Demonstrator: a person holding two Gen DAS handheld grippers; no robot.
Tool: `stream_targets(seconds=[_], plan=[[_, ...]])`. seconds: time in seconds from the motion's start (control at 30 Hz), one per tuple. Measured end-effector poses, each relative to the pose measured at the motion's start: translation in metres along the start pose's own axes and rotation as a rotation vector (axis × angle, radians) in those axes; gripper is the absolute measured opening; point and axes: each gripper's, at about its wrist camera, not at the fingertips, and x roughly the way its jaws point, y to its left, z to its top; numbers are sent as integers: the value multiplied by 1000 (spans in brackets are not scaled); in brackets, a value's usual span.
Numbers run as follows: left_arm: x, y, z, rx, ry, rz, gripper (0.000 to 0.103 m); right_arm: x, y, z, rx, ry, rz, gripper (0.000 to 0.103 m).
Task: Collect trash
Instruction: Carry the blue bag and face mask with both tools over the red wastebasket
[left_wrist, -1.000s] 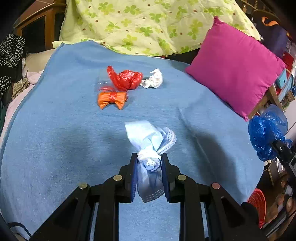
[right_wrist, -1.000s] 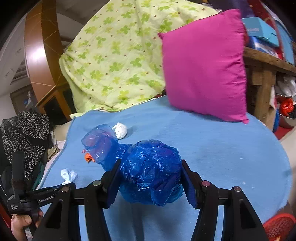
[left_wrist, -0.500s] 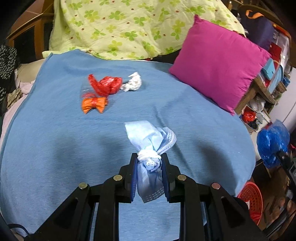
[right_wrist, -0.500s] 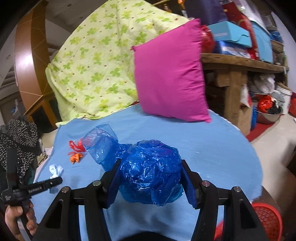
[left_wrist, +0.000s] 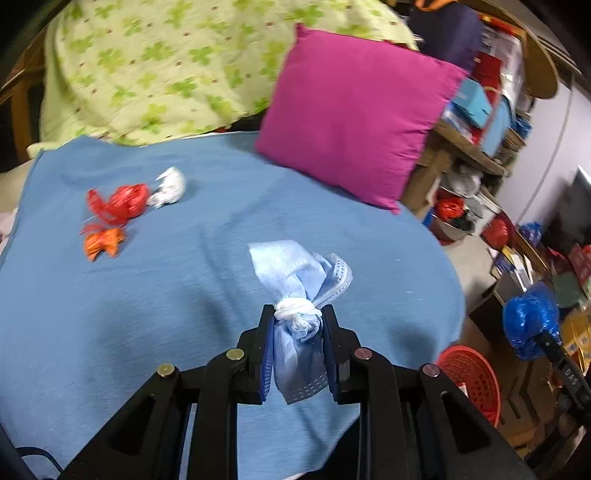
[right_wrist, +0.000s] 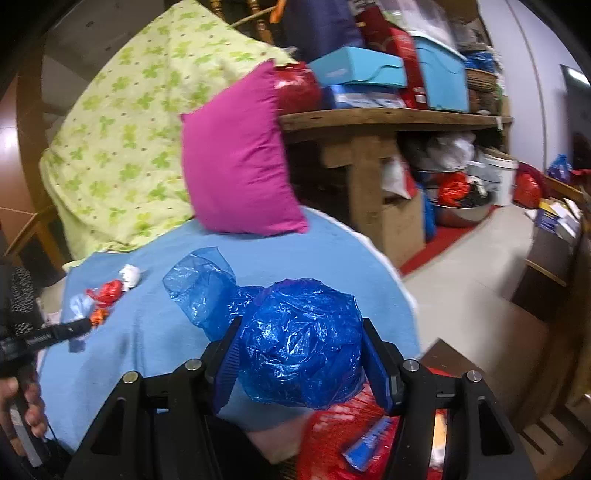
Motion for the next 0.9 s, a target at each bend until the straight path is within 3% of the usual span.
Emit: stream_targets(seconds=[0.43, 0.9], plan=[[0, -87, 2, 135, 1, -129, 25, -26, -74, -20, 70, 31, -151, 62], [8, -154, -9, 245, 33, -208, 25, -16, -109, -45, 132, 99, -196, 64]])
